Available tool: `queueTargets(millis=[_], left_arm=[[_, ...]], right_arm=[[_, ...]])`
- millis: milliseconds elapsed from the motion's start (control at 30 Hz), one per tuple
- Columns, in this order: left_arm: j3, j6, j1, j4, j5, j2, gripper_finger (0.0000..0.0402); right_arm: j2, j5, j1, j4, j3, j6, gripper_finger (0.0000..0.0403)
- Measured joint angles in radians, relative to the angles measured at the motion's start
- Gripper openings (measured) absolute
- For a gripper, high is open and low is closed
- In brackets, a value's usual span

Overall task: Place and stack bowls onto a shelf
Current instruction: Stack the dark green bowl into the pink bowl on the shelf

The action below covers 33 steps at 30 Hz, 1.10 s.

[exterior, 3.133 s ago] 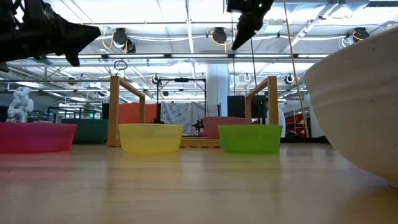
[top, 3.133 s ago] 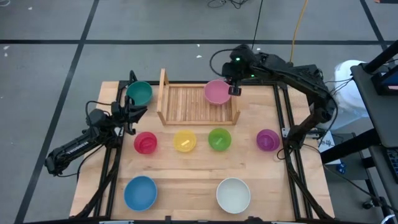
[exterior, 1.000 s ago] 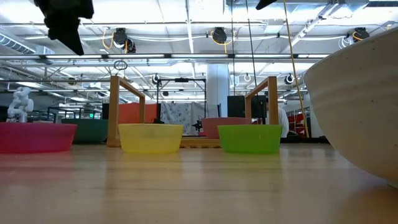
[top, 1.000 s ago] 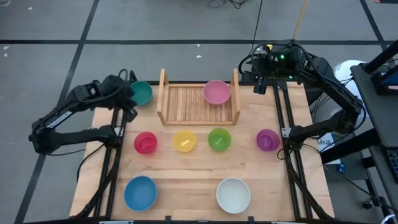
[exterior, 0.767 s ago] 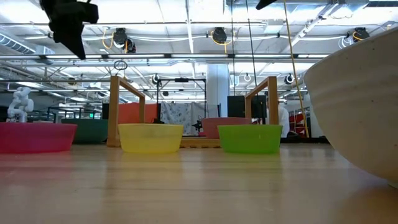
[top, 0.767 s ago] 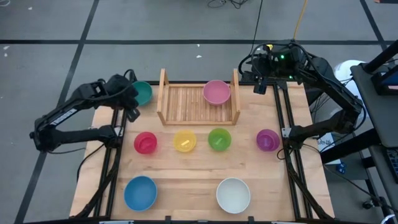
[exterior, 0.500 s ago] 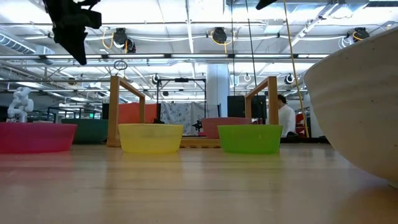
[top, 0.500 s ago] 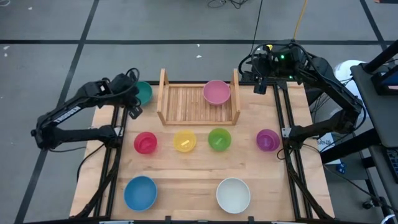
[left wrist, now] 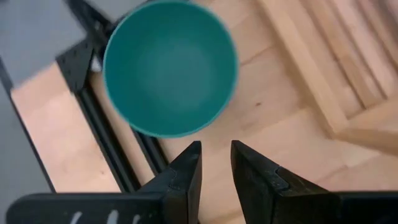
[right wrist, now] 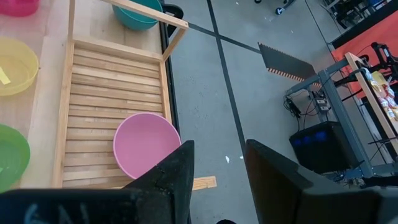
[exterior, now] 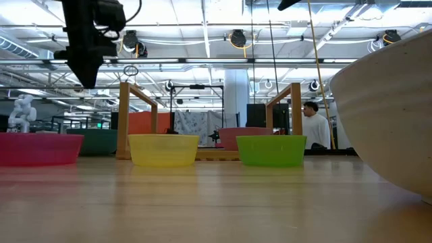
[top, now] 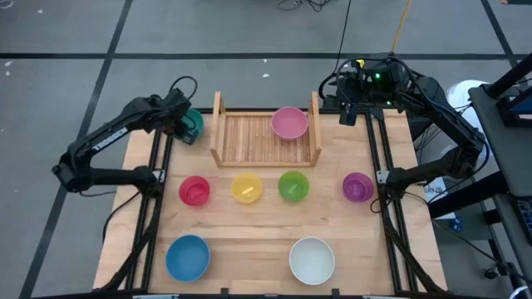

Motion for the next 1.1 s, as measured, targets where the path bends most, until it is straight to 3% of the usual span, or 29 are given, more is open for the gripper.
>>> queueTargets(millis=[167, 567, 900, 1100], left_arm=[[0.0, -0.102, 0.079, -0.002, 0.08, 0.063, 0.0093], [-0.001, -0.46, 0.206, -0.098, 0.085, 0.135, 0.0093], [-0.007, -0.607, 0.218, -0.043, 0.094, 0.146, 0.0093], [-0.105, -0.719, 0.22, -0.044, 0.102, 0.145, 0.0093]], right_arm=[[0.0, 0.0, 0.0, 0.0, 0.0, 0.001, 0.0139], [0.0, 0.0, 0.0, 0.001, 0.0, 0.018, 0.0139], [0.0, 0.0, 0.0, 0.001, 0.0, 0.009, 0.0139], [-0.004, 0.0, 0.0, 0.0, 0.0, -0.003, 0.0139]])
